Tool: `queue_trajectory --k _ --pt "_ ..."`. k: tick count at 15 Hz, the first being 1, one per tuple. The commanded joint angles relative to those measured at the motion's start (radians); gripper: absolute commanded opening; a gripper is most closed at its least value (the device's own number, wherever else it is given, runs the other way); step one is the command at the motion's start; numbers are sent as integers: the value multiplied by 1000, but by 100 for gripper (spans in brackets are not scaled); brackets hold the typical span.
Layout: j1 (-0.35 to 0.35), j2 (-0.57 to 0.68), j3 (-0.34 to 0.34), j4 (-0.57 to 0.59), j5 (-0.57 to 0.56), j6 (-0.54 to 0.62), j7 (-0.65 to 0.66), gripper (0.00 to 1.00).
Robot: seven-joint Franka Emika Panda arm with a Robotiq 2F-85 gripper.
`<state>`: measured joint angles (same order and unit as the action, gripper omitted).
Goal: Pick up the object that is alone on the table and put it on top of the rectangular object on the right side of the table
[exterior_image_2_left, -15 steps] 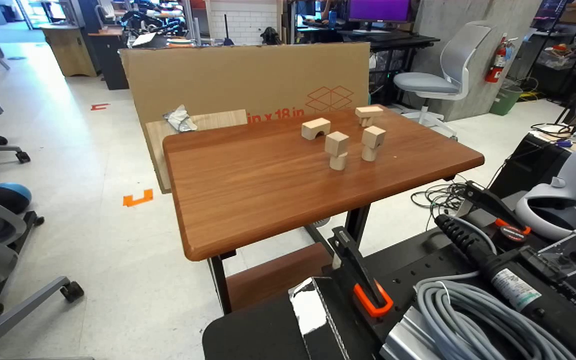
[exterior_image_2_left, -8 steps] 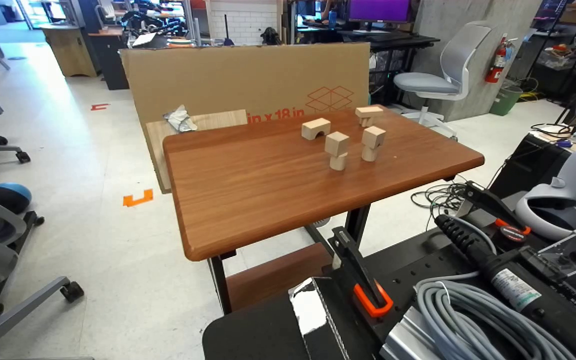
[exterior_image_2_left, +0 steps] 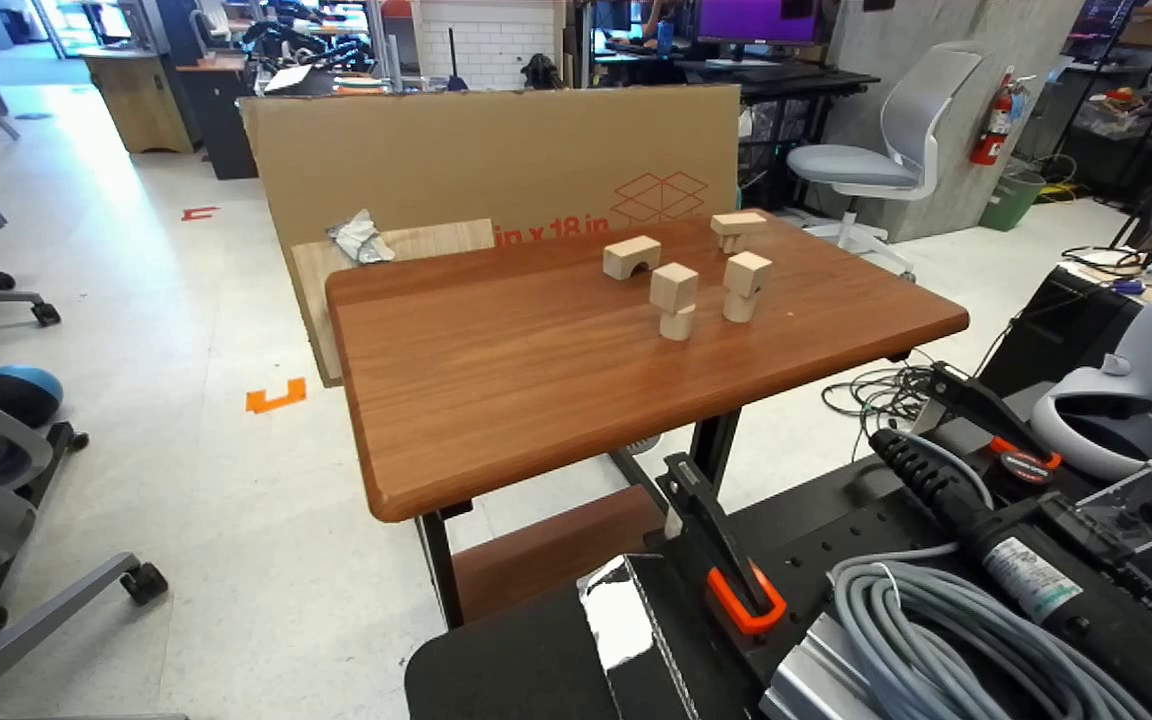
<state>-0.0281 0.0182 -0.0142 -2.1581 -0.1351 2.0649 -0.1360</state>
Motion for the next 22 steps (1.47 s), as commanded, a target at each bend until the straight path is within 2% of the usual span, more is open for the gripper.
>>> queue_trajectory --k 1,6,9,16,22 --pt "13 199 4 212 -10 -90 29 100" --pt "14 421 6 455 19 -248 8 100" --pt "12 518 10 559 24 -301 3 100" --pt "10 656 21 634 43 -258 10 100" --pt "12 737 34 684 52 -270 5 100"
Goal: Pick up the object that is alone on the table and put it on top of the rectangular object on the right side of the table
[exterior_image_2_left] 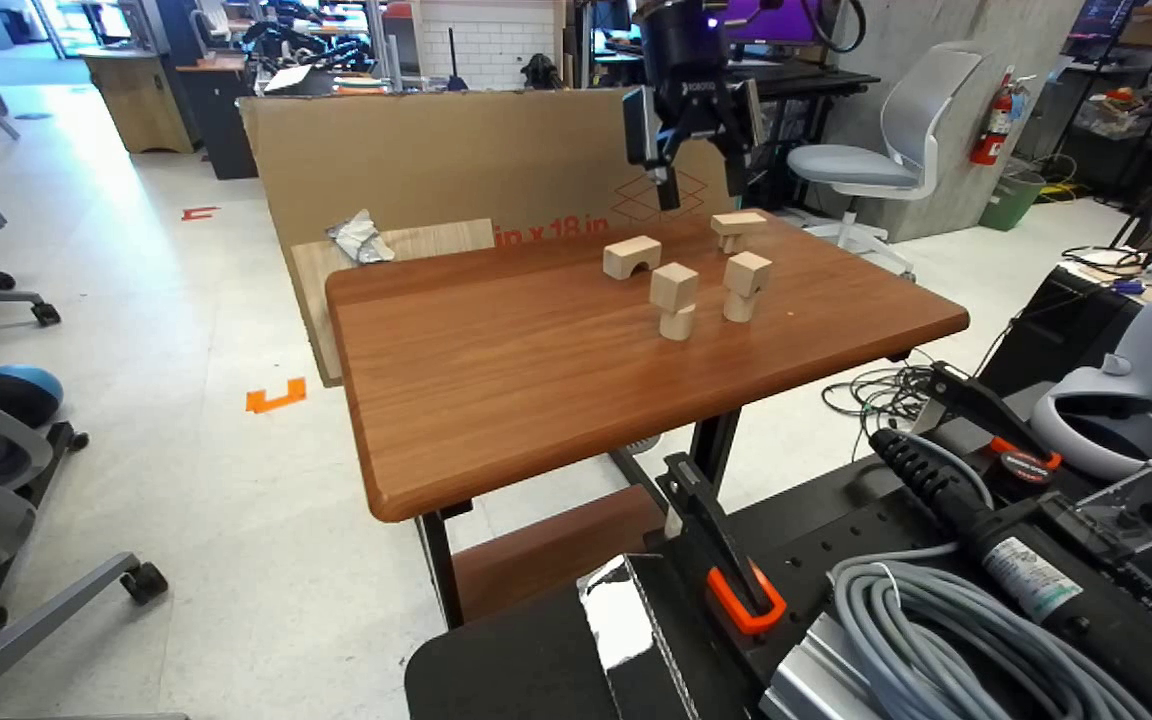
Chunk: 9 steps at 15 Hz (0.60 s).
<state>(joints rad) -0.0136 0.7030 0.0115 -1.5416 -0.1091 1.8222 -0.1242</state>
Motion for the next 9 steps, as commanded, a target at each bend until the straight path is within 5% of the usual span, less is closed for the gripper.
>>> queue_trajectory --k 1,9 --pt "-4 67 11 77 28 -26 -13 100" --pt "21 129 12 62 9 171 -4 100"
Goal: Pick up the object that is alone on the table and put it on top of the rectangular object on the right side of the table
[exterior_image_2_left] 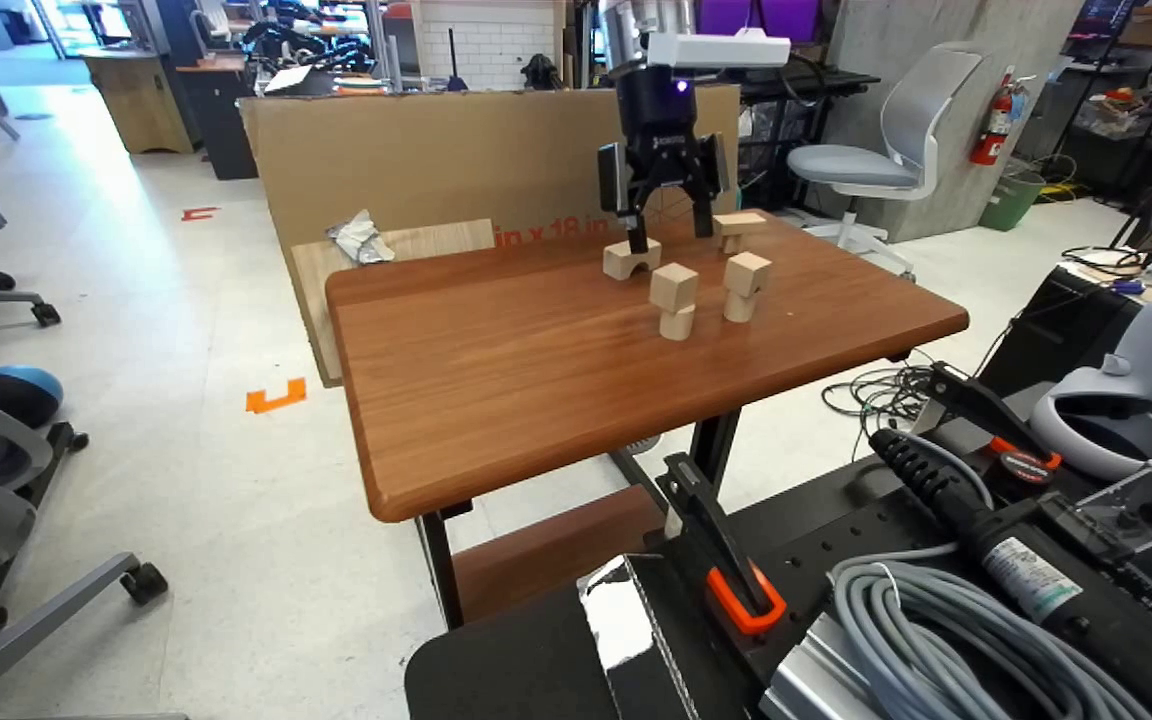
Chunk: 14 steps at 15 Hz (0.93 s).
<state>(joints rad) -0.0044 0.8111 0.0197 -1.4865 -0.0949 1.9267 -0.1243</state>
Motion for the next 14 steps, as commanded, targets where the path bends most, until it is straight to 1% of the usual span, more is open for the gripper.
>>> queue_trajectory --k 1,7,8,9,12,13,14 --pt "15 22 6 -3 -7 90 -10 100" --pt "33 33 10 -8 -8 132 -19 100" --pt "35 33 8 -8 -10 137 -18 75" --pt "37 30 6 -12 -14 148 -16 74" --pt "42 8 2 -38 -34 183 -25 49" --pt "44 -4 0 -49 -42 197 -24 42" --pt "43 -13 0 -59 -47 211 -26 42"
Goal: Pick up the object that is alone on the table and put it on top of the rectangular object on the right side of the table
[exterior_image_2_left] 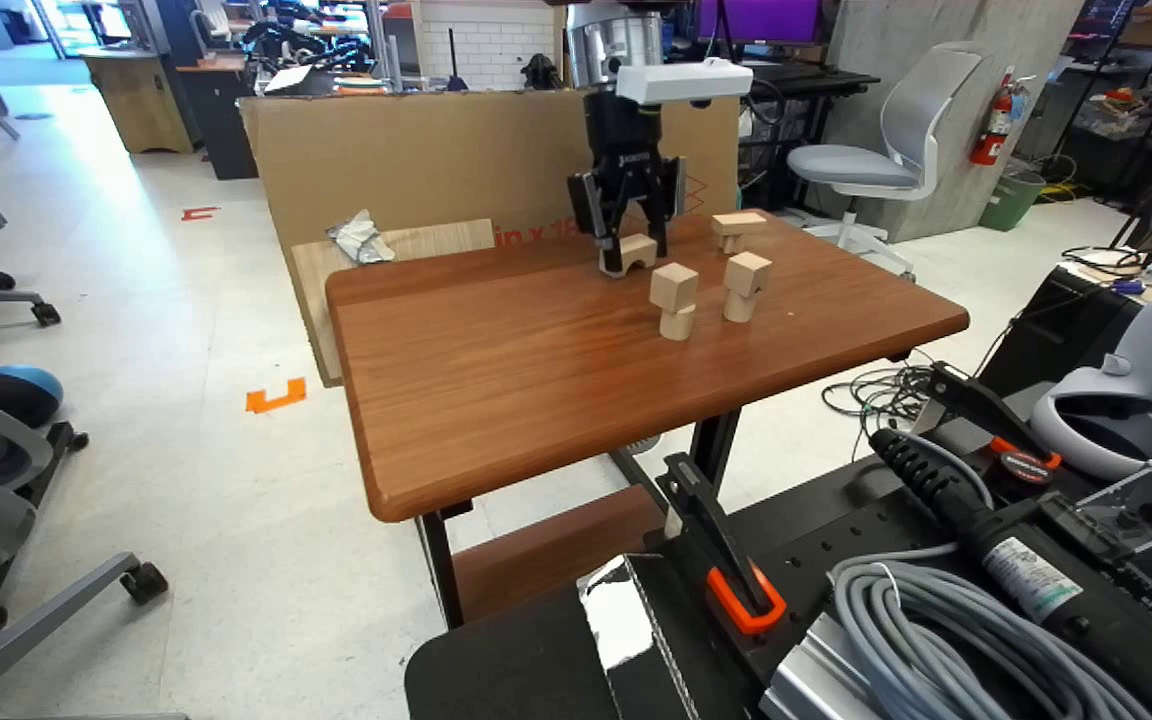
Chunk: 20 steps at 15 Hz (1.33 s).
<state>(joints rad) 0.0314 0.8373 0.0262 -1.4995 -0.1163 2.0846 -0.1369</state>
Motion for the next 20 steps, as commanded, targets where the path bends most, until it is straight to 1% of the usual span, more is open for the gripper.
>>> queue_trajectory --k 1,2,4,5,7,9,13,18,20 --pt "0 -67 -3 -79 -29 75 -29 42" --pt "-6 -89 -1 -106 -29 105 -35 42" --pt "-19 -143 0 -153 -21 115 -51 42" --pt "-20 -171 -8 -166 -28 62 -57 42" --pt "-34 -221 -18 -196 -18 31 -54 42" --pt "-51 -255 -29 -197 -5 6 -41 42" --pt "-83 -253 -46 -122 20 -63 -8 42" --pt "-126 -198 -44 -13 85 -185 -9 42" --pt "-138 -174 -46 22 113 -209 1 42"
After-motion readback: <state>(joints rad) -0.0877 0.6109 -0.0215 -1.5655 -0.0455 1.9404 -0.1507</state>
